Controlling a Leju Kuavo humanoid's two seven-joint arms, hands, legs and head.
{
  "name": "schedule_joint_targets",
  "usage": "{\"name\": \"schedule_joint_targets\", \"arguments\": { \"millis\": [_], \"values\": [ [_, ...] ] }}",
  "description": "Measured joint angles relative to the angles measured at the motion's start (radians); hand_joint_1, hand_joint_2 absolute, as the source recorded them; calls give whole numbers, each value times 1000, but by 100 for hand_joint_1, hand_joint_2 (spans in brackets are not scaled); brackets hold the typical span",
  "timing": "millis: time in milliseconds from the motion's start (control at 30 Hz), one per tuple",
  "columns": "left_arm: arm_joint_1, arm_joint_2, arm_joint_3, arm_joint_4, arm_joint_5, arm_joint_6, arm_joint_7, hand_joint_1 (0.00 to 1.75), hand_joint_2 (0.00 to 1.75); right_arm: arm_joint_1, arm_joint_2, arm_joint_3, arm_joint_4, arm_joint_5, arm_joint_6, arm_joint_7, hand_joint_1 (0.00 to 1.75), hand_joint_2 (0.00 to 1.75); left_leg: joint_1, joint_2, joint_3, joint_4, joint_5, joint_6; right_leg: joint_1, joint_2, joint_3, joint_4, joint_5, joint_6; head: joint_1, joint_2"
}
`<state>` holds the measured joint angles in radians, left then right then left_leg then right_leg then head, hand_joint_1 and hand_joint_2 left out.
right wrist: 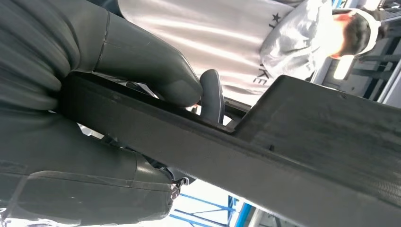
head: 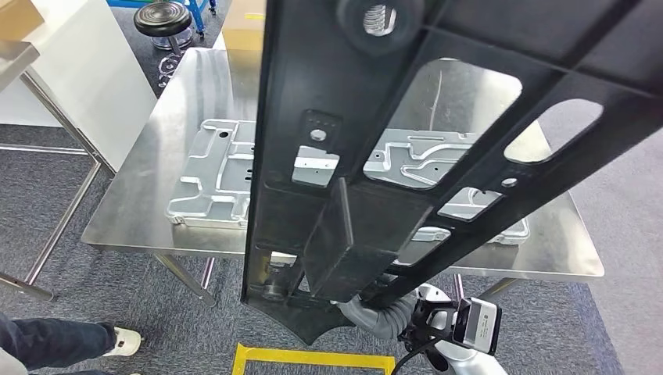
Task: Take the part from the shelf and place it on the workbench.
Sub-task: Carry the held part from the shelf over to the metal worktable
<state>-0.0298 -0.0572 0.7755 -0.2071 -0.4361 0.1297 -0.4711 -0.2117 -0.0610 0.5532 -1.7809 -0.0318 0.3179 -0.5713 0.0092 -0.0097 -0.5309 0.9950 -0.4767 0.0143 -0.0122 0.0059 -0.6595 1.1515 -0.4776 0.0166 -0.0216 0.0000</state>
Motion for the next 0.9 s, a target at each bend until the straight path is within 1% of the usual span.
{"name": "schedule_joint_targets", "arguments": {
  "millis": [33, 67, 100, 133, 200, 233, 267, 300, 333, 367, 400, 433, 467, 500, 533, 567, 600, 633, 700, 733, 767, 800, 833, 867, 900],
  "values": [
    [0, 0, 0, 0, -1, 0, 0, 0, 175, 0, 0, -3, -1, 0, -2, -1, 175, 175, -2, -1, 7, 1, -7, -4, 3, -1, 27, -68, 31, -5, 0, 0],
    [-1, 0, 0, 0, -2, -1, 0, 0, 175, 2, -1, -6, -2, 2, -5, -5, 175, 175, -4, -1, 11, 1, -13, -9, 5, -1, 46, -114, 48, -9, -1, 0],
    [-2, 1, 1, 0, -3, -1, 0, 0, 175, 4, -1, -9, -4, 6, -11, -10, 175, 175, -5, -1, 13, 1, -18, -14, 8, -1, 56, -135, 49, -13, -2, 0],
    [-3, 2, 2, 0, -5, -1, 0, 0, 175, 7, -2, -13, -8, 12, -19, -16, 175, 175, -6, -1, 15, -1, -21, -19, 10, 0, 59, -138, 43, -16, -2, 0],
    [-4, 5, 4, 0, -7, -1, 0, 0, 175, 13, -2, -21, -18, 24, -31, -27, 175, 175, -5, 1, 21, -2, -28, -30, 6, 2, 65, -145, 41, -25, -2, 0],
    [-5, 6, 5, 0, -9, -1, 0, 0, 175, 15, -2, -24, -23, 27, -34, -29, 175, 175, -5, 2, 19, 11, -37, -35, 4, 2, 71, -150, 40, -30, -3, 0],
    [-5, 7, 5, 0, -11, -1, 0, 0, 175, 17, -2, -26, -27, 31, -35, -31, 175, 175, -4, 3, 2, 50, -58, -41, 1, 1, 77, -156, 38, -34, -3, 0],
    [-5, 8, 6, 0, -12, -1, 0, 0, 175, 19, -2, -27, -31, 36, -37, -32, 175, 175, -2, 3, -28, 110, -85, -46, 0, 0, 83, -158, 35, -38, -4, 0],
    [-4, 8, 8, 0, -12, -1, 1, 0, 175, 22, -3, -27, -33, 42, -38, -32, 175, 175, 0, 3, -69, 183, -114, -50, 1, 0, 87, -158, 31, -41, -4, 0],
    [-3, 9, 10, 0, -12, 0, 1, 0, 175, 27, -3, -27, -35, 49, -39, -29, 175, 175, 1, 3, -110, 253, -135, -53, 1, -1, 92, -158, 27, -42, -4, 0],
    [-2, 10, 13, 0, -12, 0, 1, 0, 175, 32, -3, -27, -37, 54, -39, -26, 175, 175, 2, 4, -139, 289, -135, -55, 1, -1, 97, -158, 22, -42, -4, 0],
    [-1, 10, 16, 0, -12, 1, 1, 0, 175, 37, -3, -27, -37, 59, -40, -22, 175, 175, 3, 4, -148, 287, -112, -56, 1, 0, 104, -158, 17, -42, -4, 0],
    [-1, 11, 18, 0, -12, 2, 1, 0, 175, 40, -3, -27, -37, 61, -40, -18, 175, 175, 3, 4, -136, 241, -70, -55, 1, 1, 114, -158, 10, -40, -4, 0],
    [-1, 11, 20, 0, -12, 2, 1, 0, 175, 42, -3, -27, -37, 64, -41, -16, 175, 175, 4, 4, -111, 168, -20, -53, 1, 1, 124, -158, 3, -38, -4, 0],
    [-1, 12, 22, 0, -12, 3, 1, 0, 175, 42, -3, -27, -38, 65, -42, -15, 175, 175, 2, 4, -83, 97, 16, -49, 3, 2, 132, -157, -3, -34, -3, 0],
    [-2, 12, 23, 0, -12, 3, 1, 0, 175, 42, -2, -27, -39, 67, -43, -14, 175, 175, 0, 3, -61, 44, 38, -43, 5, 2, 137, -156, -9, -30, -3, 0],
    [-3, 12, 24, 0, -12, 3, 1, 0, 175, 42, -2, -27, -42, 69, -43, -14, 175, 175, -2, 3, -50, 16, 44, -38, 6, 3, 138, -156, -12, -25, -2, 0],
    [-4, 12, 25, 0, -12, 4, 1, 0, 175, 42, -2, -27, -45, 71, -43, -13, 175, 175, -5, 2, -47, 11, 39, -32, 7, 3, 138, -156, -14, -21, -2, 0],
    [-4, 13, 28, 0, -12, 6, 0, 0, 175, 42, -2, -27, -53, 74, -42, -12, 175, 175, -3, 2, -45, 4, 38, -21, 6, 3, 139, -156, -18, -11, -1, 0],
    [-4, 13, 29, 0, -12, 7, 0, 0, 175, 42, -2, -27, -57, 74, -42, -11, 175, 175, -1, 3, -41, 0, 38, -14, 6, 2, 136, -143, -27, -6, 0, 0],
    [-4, 13, 30, 0, -12, 8, 0, 0, 175, 42, -2, -28, -62, 75, -41, -11, 175, 175, 2, 3, -36, -5, 37, -8, 6, 2, 122, -110, -45, -3, 1, 0],
    [-5, 13, 31, 0, -12, 8, -1, 0, 175, 43, -2, -28, -66, 75, -41, -11, 175, 175, 3, 4, -31, -8, 36, -3, 5, 1, 94, -55, -71, 0, 3, 0],
    [-6, 13, 32, 0, -12, 8, -2, 0, 175, 44, -3, -28, -68, 75, -42, -11, 175, 175, 2, 4, -29, -8, 34, 1, 4, 0, 54, 17, -100, 2, 4, 0],
    [-6, 13, 33, 0, -13, 8, -2, 0, 175, 46, -4, -29, -69, 76, -44, -10, 175, 175, 2, 5, -27, -8, 31, 2, 3, 0, 11, 88, -123, 4, 5, 0],
    [-6, 13, 34, 0, -13, 8, -3, 0, 175, 49, -5, -31, -69, 80, -49, -9, 175, 175, 1, 4, -25, -7, 28, 3, 2, 0, -23, 137, -130, 5, 5, 0]
  ]
}}
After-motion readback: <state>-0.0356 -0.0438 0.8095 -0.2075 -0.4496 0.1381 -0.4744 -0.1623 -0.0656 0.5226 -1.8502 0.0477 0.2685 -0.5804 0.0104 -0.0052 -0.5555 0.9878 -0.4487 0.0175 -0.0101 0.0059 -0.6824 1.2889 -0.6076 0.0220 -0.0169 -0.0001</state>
